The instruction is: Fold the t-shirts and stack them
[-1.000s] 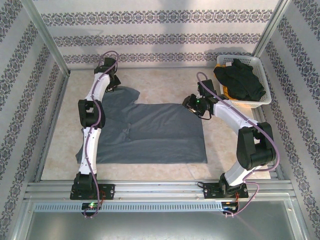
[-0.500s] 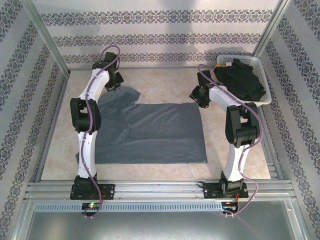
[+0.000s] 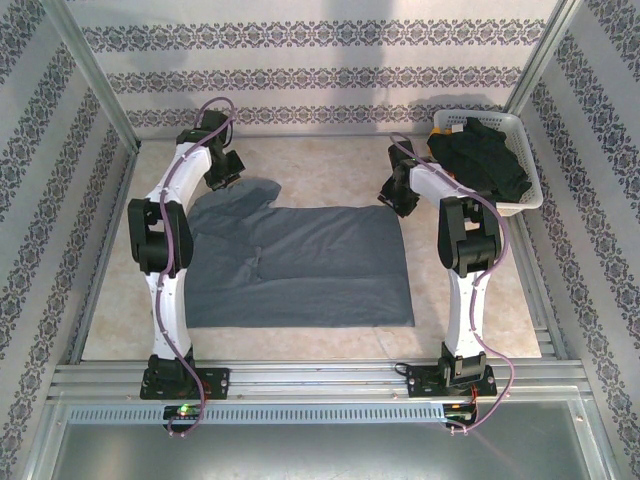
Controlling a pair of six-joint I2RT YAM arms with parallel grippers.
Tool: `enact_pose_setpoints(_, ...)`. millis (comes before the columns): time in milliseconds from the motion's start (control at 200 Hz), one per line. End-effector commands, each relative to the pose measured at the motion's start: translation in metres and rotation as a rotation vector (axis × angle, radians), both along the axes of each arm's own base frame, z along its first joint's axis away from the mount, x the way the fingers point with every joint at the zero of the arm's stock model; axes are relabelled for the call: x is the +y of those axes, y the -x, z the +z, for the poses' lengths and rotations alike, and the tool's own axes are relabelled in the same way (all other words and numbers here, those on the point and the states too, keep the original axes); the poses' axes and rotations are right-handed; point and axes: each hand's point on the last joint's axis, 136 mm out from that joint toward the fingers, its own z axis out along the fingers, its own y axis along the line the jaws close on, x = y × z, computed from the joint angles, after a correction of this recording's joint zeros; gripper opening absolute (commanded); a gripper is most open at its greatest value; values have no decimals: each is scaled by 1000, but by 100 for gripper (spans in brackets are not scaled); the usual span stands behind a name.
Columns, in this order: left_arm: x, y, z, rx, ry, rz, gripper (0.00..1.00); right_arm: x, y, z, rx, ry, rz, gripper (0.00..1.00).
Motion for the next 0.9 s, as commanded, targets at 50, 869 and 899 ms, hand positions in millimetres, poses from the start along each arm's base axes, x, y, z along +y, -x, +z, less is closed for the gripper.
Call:
enact_pose_setpoints(50,3,-2,33,-78,13,1,0,-5,6,-8,48,50,5,43)
enact_pose_setpoints(869,16,16,51,-84,8,18,0,7,-11,-7,107,63,139,26)
enact_pose_setpoints(899,16,17,51,-85,6,17,0,8,-11,-7,110,65,146,26)
